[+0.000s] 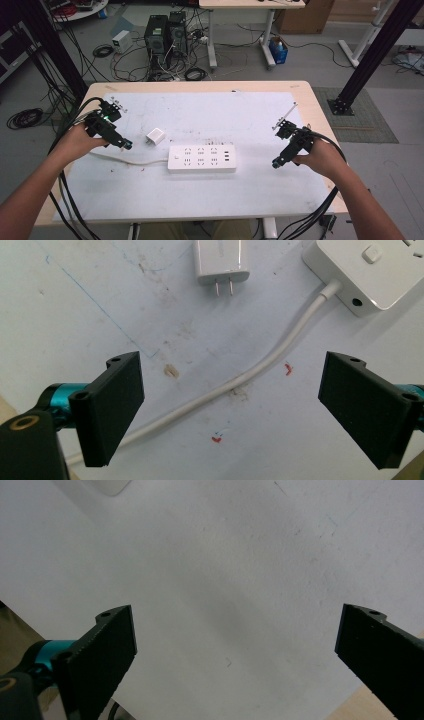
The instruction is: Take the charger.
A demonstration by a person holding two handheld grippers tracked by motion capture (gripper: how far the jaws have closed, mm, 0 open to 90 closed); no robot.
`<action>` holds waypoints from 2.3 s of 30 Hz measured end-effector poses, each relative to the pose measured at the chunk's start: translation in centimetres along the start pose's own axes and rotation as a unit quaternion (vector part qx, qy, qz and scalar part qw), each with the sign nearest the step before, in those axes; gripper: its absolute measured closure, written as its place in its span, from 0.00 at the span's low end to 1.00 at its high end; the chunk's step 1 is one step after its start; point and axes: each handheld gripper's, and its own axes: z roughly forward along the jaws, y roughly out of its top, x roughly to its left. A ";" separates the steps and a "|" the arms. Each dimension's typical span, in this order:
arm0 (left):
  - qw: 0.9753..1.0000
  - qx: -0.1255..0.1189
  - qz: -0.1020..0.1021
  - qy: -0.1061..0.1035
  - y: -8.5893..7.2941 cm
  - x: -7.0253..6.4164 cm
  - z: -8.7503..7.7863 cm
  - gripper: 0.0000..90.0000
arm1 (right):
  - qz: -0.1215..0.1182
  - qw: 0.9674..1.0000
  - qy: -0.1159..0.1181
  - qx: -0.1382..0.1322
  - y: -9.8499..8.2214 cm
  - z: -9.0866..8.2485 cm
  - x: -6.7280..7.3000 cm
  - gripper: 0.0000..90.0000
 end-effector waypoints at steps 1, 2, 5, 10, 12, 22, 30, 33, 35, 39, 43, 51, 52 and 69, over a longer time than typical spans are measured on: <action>1.000 -0.002 -0.001 0.001 0.0 0.0 0.0 0.12 | 0.002 1.000 0.000 0.000 0.0 0.0 0.0 0.03; 1.000 -0.002 -0.001 0.002 0.0 0.0 0.0 0.12 | 0.001 1.000 0.000 0.000 0.1 -0.1 0.0 0.03; 1.000 -0.008 -0.008 0.004 0.0 0.1 -0.1 0.12 | -0.002 1.000 0.000 -0.004 0.2 -0.1 0.1 0.03; 1.000 -0.017 -0.011 0.005 0.0 0.1 -0.3 0.12 | 0.000 1.000 -0.002 -0.005 0.2 -0.1 0.2 0.03; 0.999 -0.033 -0.020 0.003 0.1 0.1 -0.4 0.12 | 0.000 1.000 -0.003 -0.008 0.2 -0.3 0.2 0.03; 0.997 -0.070 -0.033 0.007 1.0 0.1 -0.2 0.12 | 0.005 1.000 -0.004 -0.016 0.3 -0.5 0.3 0.03; 0.995 -0.084 -0.041 0.016 2.0 -0.1 1.2 0.12 | 0.008 1.000 -0.002 -0.018 0.6 -0.4 0.1 0.03; 0.995 -0.084 -0.044 0.014 2.3 -0.2 2.1 0.12 | 0.009 1.000 -0.001 -0.014 0.6 -0.2 0.0 0.03; 0.995 -0.087 -0.047 0.013 2.4 -0.2 2.6 0.12 | 0.010 1.000 -0.001 -0.014 0.6 -0.2 0.0 0.03; 0.995 -0.084 -0.046 0.010 2.7 -0.3 3.5 0.12 | 0.012 1.000 -0.002 -0.014 0.6 -0.2 -0.1 0.03; 0.995 -0.085 -0.044 0.008 3.1 -0.4 4.7 0.12 | 0.013 1.000 -0.003 -0.015 0.5 -0.2 -0.2 0.03; 0.996 -0.078 -0.030 0.016 3.9 -0.8 6.7 0.12 | 0.014 1.000 -0.001 -0.015 0.6 0.0 -0.2 0.03; 0.996 -0.079 -0.031 0.016 3.9 -0.8 7.1 0.13 | 0.015 1.000 -0.001 -0.014 0.7 0.0 -0.2 0.03; 0.996 -0.058 -0.063 0.005 4.2 0.1 12.2 0.13 | 0.016 1.000 0.003 -0.012 0.7 0.4 -0.3 0.03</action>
